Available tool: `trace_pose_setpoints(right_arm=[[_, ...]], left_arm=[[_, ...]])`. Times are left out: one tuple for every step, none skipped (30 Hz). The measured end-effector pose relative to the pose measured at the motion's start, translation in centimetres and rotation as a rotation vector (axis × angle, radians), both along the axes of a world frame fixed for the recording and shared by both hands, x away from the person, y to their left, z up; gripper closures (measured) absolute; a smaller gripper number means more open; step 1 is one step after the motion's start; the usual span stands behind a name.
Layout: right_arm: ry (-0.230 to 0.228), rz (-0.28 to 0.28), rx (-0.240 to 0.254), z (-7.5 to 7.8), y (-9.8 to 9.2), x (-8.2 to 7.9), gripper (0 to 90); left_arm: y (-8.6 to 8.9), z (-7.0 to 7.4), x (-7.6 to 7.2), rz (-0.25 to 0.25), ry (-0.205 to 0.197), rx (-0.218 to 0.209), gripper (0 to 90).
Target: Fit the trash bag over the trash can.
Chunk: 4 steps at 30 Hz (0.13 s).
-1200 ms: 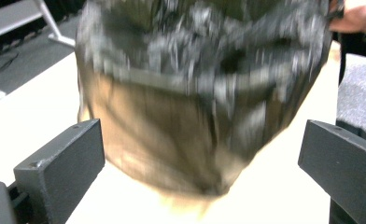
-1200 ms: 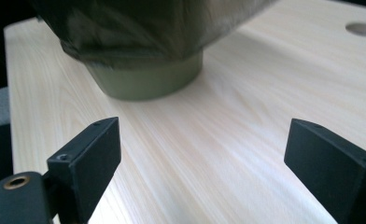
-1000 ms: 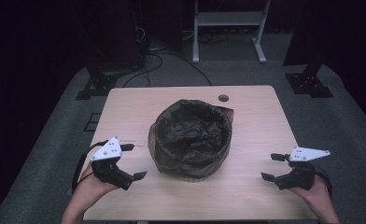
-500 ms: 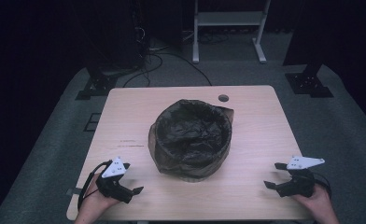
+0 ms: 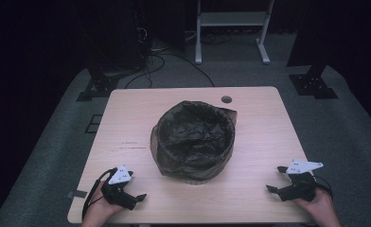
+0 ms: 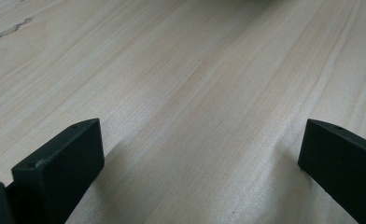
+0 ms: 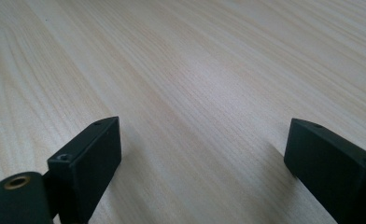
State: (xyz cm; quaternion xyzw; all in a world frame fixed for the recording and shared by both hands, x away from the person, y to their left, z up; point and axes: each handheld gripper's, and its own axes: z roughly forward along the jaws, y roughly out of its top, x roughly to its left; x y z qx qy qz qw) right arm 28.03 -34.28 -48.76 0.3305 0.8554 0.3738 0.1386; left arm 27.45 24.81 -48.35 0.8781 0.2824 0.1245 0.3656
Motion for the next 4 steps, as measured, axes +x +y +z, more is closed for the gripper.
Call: trace_pose_setpoints(right_arm=[[0.0, 0.0, 0.0, 0.0, 0.0, 0.0, 9.7], [0.0, 0.0, 0.0, 0.0, 0.0, 0.0, 9.7], [0.0, 0.002, 0.0, 0.0, -0.01, 0.01, 9.7], [0.0, 0.003, 0.0, 0.0, -0.02, 0.01, 9.7]], left_arm=[[0.01, 0.01, -0.01, 0.001, 0.0, 0.0, 0.0], [0.0, 0.0, -0.01, 0.001, 0.0, 0.0, 0.0], [0.01, 0.0, -0.01, 0.001, 0.0, 0.0, 0.0], [0.0, 0.0, -0.02, 0.003, -0.001, 0.0, 0.0]])
